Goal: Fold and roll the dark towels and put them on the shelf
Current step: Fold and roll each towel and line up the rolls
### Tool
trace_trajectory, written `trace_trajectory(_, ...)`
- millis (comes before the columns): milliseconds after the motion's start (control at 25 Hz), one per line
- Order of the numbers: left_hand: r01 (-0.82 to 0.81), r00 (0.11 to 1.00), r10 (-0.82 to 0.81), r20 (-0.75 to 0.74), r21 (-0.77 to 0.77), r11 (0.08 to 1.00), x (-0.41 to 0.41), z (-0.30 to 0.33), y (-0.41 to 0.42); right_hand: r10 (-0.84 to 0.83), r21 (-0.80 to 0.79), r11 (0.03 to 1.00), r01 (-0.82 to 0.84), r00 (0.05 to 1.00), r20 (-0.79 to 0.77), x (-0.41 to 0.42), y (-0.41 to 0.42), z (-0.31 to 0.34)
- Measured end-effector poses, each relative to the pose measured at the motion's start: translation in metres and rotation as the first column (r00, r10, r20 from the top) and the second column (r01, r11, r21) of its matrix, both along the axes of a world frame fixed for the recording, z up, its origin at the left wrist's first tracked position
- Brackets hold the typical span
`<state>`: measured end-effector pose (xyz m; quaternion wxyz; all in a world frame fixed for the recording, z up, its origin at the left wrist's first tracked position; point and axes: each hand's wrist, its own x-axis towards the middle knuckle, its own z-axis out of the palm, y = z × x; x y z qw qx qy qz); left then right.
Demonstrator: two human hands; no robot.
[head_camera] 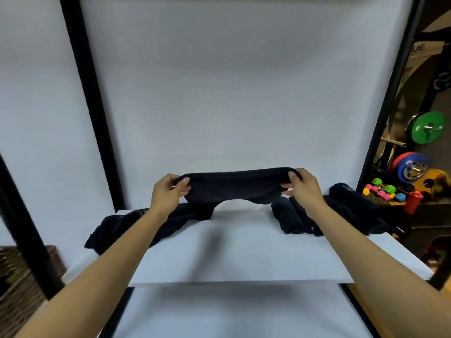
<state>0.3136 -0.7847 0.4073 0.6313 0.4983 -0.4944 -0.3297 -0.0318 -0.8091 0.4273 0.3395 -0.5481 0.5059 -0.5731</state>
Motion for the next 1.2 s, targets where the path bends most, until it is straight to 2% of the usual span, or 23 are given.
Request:
trace_trajectory(120, -0.019, 1.0, 0.016, 0.017, 0.152, 0.988, 0.003, -0.068, 0.048, 0.071, 0.13, 0.99, -0.063, 0.996, -0.059, -0.004, 0.041, -0.067)
trace_trajectory(240, -0.026, 0.993, -0.006, 0.118, 0.272, 0.962, 0.006, -0.122, 0.095, 0.114, 0.222, 0.972, -0.08, 0.983, -0.142, -0.009, 0.085, -0.112)
trace_trajectory(480, -0.043, 0.985, -0.019, 0.171, 0.351, 0.935, -0.004, -0.124, 0.128, 0.018, 0.216, 0.976, 0.042, 0.962, -0.271, -0.023, 0.11, -0.128)
trace_trajectory(680, -0.028, 0.983, -0.032, 0.18, 0.321, 0.947, -0.006, -0.098, 0.097, -0.026, 0.207, 0.975, 0.081, 0.966, -0.258, -0.023, 0.085, -0.12)
trace_trajectory(840, -0.034, 0.988, -0.011, 0.154, 0.287, 0.957, -0.009, -0.079, 0.023, -0.049, 0.257, 0.962, 0.096, 0.982, -0.183, -0.02, 0.023, -0.094)
trace_trajectory(920, -0.047, 0.983, -0.012, 0.183, 0.317, 0.947, -0.01, -0.079, -0.019, -0.073, 0.278, 0.952, 0.127, 0.977, -0.199, -0.018, -0.012, -0.082)
trace_trajectory(960, -0.087, 0.963, -0.012, 0.268, 0.353, 0.932, -0.011, -0.084, -0.034, -0.076, 0.284, 0.945, 0.165, 0.951, -0.3, -0.017, -0.024, -0.081)
trace_trajectory(1040, -0.186, 0.85, -0.06, 0.523, 0.404, 0.896, -0.018, -0.103, -0.049, -0.034, 0.241, 0.941, 0.239, 0.772, -0.635, -0.011, -0.039, -0.096)
trace_trajectory(1080, -0.211, 0.756, -0.114, 0.645, 0.404, 0.89, -0.025, -0.115, -0.048, 0.009, 0.216, 0.952, 0.219, 0.683, -0.731, -0.005, -0.041, -0.107)
trace_trajectory(1200, -0.225, 0.42, -0.257, 0.87, 0.374, 0.9, -0.048, -0.145, -0.038, 0.187, 0.219, 0.976, -0.008, 0.547, -0.816, 0.016, -0.041, -0.142)
